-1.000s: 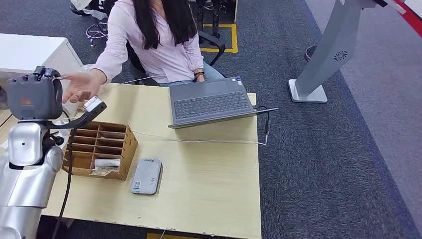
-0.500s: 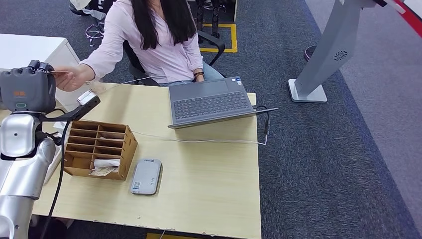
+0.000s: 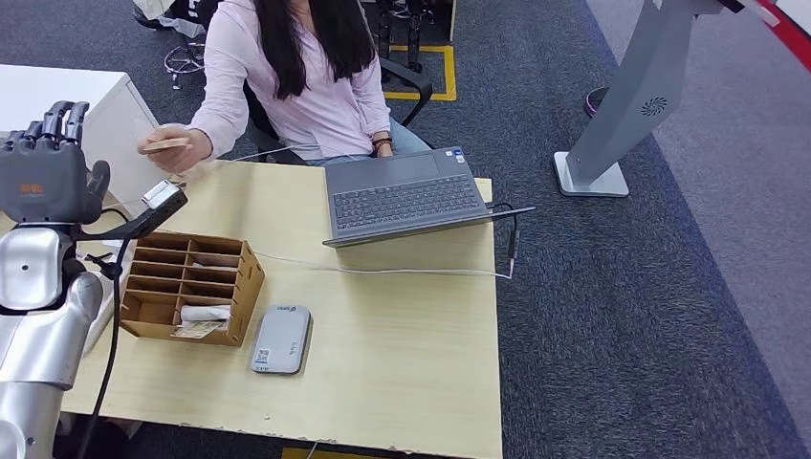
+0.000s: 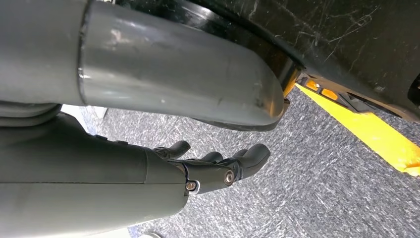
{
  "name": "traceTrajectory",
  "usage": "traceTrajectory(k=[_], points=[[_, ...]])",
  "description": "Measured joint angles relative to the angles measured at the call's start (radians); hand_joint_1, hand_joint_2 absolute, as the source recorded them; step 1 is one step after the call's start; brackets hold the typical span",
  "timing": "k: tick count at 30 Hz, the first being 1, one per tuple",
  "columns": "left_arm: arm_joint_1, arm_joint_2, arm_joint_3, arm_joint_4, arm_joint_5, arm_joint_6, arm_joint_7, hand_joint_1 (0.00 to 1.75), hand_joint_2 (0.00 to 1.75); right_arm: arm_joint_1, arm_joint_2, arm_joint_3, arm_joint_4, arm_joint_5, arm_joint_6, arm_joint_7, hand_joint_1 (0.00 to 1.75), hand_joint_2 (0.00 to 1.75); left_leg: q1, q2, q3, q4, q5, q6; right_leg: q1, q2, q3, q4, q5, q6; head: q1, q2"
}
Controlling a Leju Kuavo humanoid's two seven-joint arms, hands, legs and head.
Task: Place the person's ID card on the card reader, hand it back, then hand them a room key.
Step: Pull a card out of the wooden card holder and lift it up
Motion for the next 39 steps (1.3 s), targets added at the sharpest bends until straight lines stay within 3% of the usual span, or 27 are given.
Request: traceTrajectory(k=[7,18,26,30,36,39], points=[[0.071,-0.017,0.007,-0.085,-0.001,0.015,-0.027,0.00,1.75,0.000,0.000,0.000,0.000,-0.017,-0.001,0.001,0.00,0.00,0.000,0.000,0.000,0.000,0.000,0.000,0.000,0.000,0.000,0.000,0.000,0.000,0.000,0.000],[0.377,-0.084,-0.009,-0.424,-0.005,0.080,-0.048,0.00,1.75,0.001,0.000,0.000,0.000,-0.071,-0.022,0.001,0.00,0.00,0.000,0.002,0.000,0.000,-0.001,0.000,0.000,0.001,-0.001,-0.001,0.000,0.000,0.000,0.000],[0.626,-0.092,-0.074,-0.593,-0.005,0.102,-0.056,0.00,1.75,0.005,0.000,-0.001,0.000,-0.115,-0.043,-0.001,0.00,0.00,0.000,0.002,0.000,0.000,-0.001,0.000,0.000,0.001,-0.001,-0.001,0.000,0.000,0.000,0.000],[0.693,-0.092,-0.102,-0.620,-0.005,0.060,-0.050,0.00,1.75,0.006,0.000,-0.001,0.000,-0.129,-0.047,-0.004,0.00,0.00,0.000,0.002,0.000,0.000,-0.001,0.000,0.000,0.001,-0.001,-0.001,0.000,0.000,0.000,0.000],[0.732,-0.088,-0.131,-0.621,-0.004,-0.155,-0.037,0.00,1.75,0.006,0.000,-0.004,0.000,-0.153,-0.053,0.000,0.00,0.00,0.000,0.002,0.000,0.000,-0.001,0.000,0.000,0.001,-0.001,-0.001,0.000,0.000,0.000,0.000],[0.741,-0.082,-0.143,-0.613,-0.004,-0.207,-0.034,0.00,1.75,0.006,0.000,-0.005,0.000,-0.160,-0.054,0.004,0.00,0.00,0.000,0.002,0.000,0.000,-0.001,0.000,0.000,0.001,-0.001,-0.001,0.000,0.000,0.000,0.000]])
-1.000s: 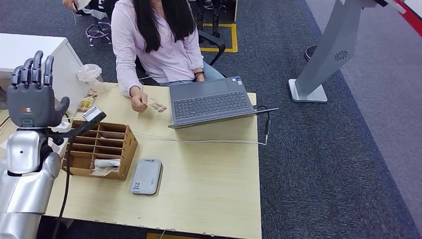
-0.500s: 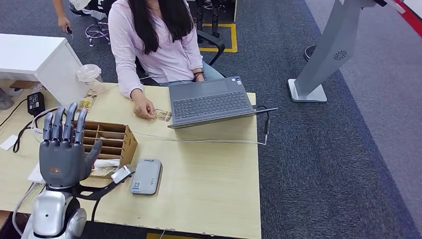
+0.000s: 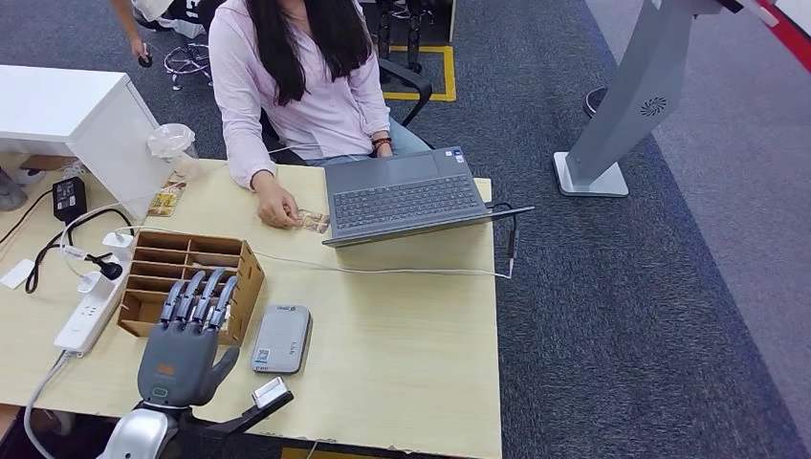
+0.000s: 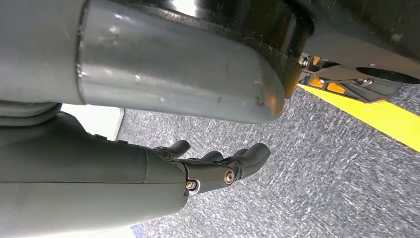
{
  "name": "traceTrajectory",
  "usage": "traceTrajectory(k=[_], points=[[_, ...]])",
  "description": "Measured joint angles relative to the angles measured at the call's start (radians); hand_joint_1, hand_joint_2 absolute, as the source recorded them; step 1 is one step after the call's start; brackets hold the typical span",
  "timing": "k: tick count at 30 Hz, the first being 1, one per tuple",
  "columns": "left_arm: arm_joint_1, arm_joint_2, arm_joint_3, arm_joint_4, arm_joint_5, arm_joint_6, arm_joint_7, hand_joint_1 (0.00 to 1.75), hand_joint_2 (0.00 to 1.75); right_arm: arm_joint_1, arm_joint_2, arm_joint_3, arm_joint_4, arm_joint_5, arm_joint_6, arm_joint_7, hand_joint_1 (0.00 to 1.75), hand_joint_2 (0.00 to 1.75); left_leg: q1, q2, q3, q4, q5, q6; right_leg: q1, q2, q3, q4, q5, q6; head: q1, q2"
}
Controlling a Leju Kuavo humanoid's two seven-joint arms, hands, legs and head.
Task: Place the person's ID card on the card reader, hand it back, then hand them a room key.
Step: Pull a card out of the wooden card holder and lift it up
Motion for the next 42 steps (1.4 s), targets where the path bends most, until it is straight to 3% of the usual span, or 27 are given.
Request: traceTrajectory(k=[14,23,42], points=[[0.004,0.012,-0.009,0.016,0.001,-0.018,0.020,0.00,1.75,0.000,0.000,-0.001,0.000,-0.002,0.001,0.008,0.00,0.00,0.000,0.000,0.000,0.000,0.000,0.000,0.000,0.000,0.000,0.000,0.000,0.000,0.000,0.000],[-0.001,0.001,-0.007,0.016,0.002,0.000,0.087,0.00,1.75,0.000,0.000,-0.001,0.000,-0.001,0.007,0.010,0.00,0.00,0.000,0.000,0.000,0.000,0.000,0.000,0.000,0.000,0.000,0.000,0.000,0.000,0.000,0.000],[-0.019,-0.023,0.059,0.062,0.001,-0.050,0.138,0.00,1.75,0.000,0.000,0.006,0.000,-0.003,0.016,0.010,0.00,0.00,0.000,0.000,0.000,0.000,0.000,0.000,0.000,0.000,0.000,0.000,0.000,0.000,0.000,0.000]])
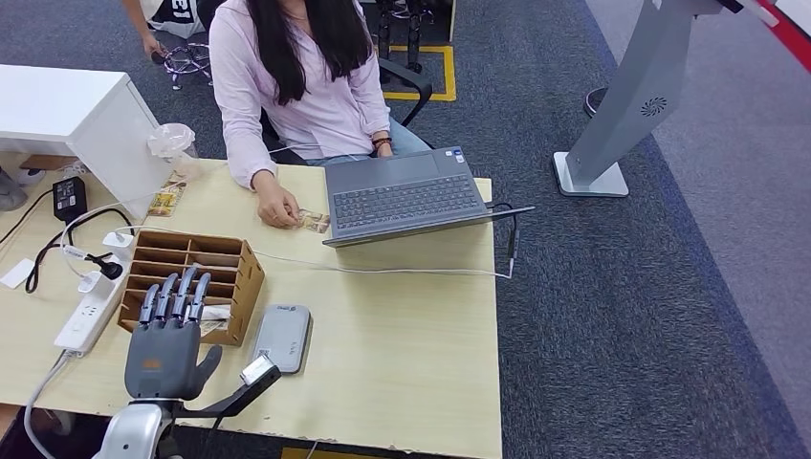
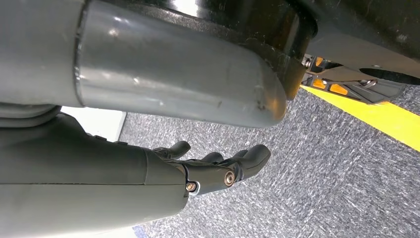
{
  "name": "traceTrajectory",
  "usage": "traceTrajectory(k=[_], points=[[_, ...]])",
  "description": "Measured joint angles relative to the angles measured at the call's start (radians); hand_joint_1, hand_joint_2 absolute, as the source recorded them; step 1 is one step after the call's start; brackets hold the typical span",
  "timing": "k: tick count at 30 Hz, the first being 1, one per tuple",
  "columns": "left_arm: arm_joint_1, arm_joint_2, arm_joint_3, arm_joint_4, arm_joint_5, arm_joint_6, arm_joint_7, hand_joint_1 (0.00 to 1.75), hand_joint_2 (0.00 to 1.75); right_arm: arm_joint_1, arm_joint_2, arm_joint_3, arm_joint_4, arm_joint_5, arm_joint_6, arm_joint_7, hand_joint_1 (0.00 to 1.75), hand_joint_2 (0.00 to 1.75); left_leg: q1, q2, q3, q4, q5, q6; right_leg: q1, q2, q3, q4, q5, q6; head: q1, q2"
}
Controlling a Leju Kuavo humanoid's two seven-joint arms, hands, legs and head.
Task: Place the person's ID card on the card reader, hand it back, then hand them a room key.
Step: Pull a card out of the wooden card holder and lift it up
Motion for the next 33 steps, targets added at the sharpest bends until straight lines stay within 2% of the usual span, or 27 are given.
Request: traceTrajectory(k=[6,23,33], points=[[-0.014,0.000,0.027,0.045,0.000,-0.018,0.018,0.00,1.75,0.000,0.000,0.008,0.000,0.002,0.001,0.000,0.00,0.00,0.000,0.000,0.000,0.000,0.000,0.000,0.000,0.000,0.000,0.000,0.000,0.000,0.000,0.000],[-0.044,-0.005,0.083,0.120,-0.001,0.008,0.035,0.00,1.75,-0.001,0.000,0.030,0.000,0.006,0.004,0.000,0.00,0.00,0.000,0.000,0.000,0.000,0.000,0.000,0.000,0.000,0.000,0.000,0.000,0.000,0.000,0.000],[-0.056,-0.009,0.119,0.177,0.000,0.022,0.019,0.00,1.75,-0.003,0.000,0.046,0.001,0.011,0.015,0.000,0.00,0.00,0.000,0.000,0.000,0.000,0.000,0.000,0.000,0.000,0.000,0.000,0.000,0.000,0.000,0.000]])
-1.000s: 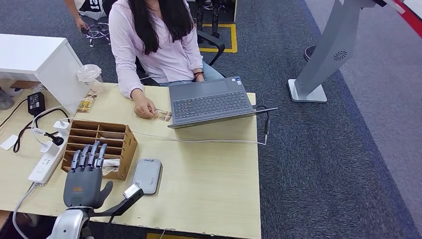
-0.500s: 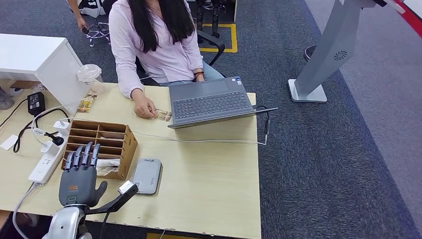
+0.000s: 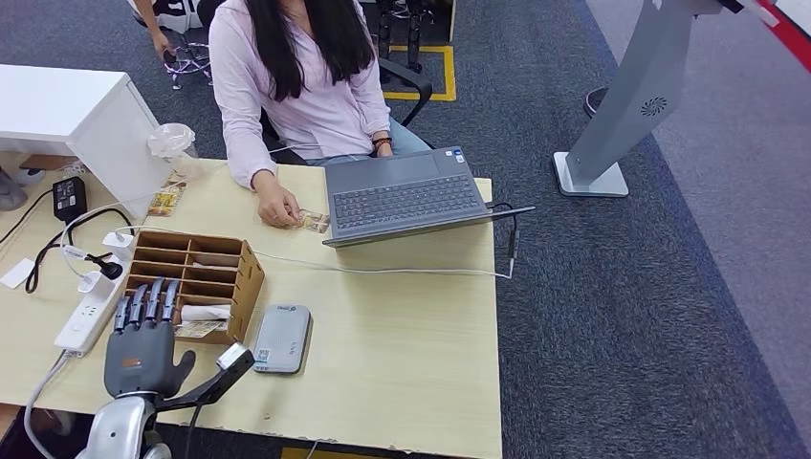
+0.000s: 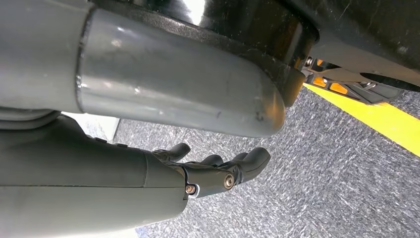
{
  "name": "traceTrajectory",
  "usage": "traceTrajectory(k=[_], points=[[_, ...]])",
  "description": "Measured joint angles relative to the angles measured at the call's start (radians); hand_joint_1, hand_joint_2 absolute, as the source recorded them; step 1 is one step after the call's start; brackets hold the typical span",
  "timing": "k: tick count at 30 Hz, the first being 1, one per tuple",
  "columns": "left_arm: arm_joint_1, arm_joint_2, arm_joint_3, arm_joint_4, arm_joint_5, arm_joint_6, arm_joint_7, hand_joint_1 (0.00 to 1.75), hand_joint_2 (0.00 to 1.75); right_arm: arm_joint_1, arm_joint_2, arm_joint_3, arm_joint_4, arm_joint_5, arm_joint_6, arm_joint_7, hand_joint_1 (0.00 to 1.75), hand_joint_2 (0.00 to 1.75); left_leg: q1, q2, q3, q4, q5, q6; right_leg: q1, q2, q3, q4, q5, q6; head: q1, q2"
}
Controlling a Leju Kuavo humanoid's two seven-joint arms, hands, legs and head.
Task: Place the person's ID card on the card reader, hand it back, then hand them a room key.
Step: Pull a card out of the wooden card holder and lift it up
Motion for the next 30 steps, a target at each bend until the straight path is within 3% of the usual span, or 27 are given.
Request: traceTrajectory(k=[30], points=[[-0.026,-0.037,0.032,0.078,-0.001,0.041,-0.040,0.00,1.75,-0.005,0.000,0.025,0.005,-0.002,0.003,0.000,0.00,0.00,0.000,0.000,0.000,0.000,0.000,0.000,0.000,0.000,0.000,0.000,0.000,0.000,0.000,0.000]])
